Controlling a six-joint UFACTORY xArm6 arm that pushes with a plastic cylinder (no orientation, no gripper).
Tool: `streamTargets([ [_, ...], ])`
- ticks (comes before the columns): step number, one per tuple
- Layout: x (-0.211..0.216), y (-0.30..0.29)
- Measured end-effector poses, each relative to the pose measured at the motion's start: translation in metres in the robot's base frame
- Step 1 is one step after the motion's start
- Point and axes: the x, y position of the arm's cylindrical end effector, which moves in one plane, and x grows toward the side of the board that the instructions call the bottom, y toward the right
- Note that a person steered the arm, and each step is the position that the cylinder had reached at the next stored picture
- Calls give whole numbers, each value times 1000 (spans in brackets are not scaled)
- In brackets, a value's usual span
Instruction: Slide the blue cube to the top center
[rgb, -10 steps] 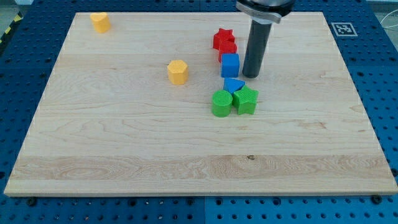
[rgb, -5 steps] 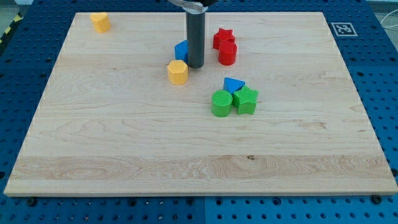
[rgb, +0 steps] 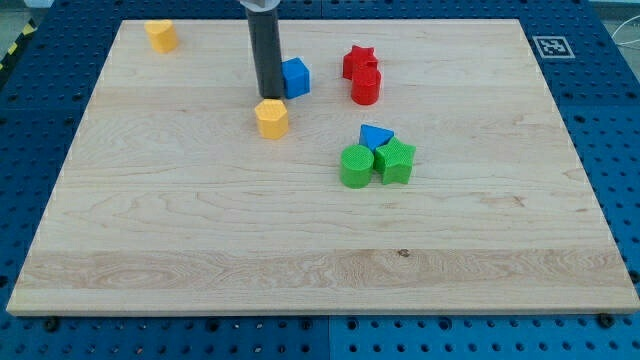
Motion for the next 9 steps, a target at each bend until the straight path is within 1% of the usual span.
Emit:
streamTargets([
  [1,8,19],
  [2,3,32],
  [3,-29,32],
  [4,-52,32],
  [5,-55,32],
  [7,-58,63],
  [8,-63,82],
  [9,-75,82],
])
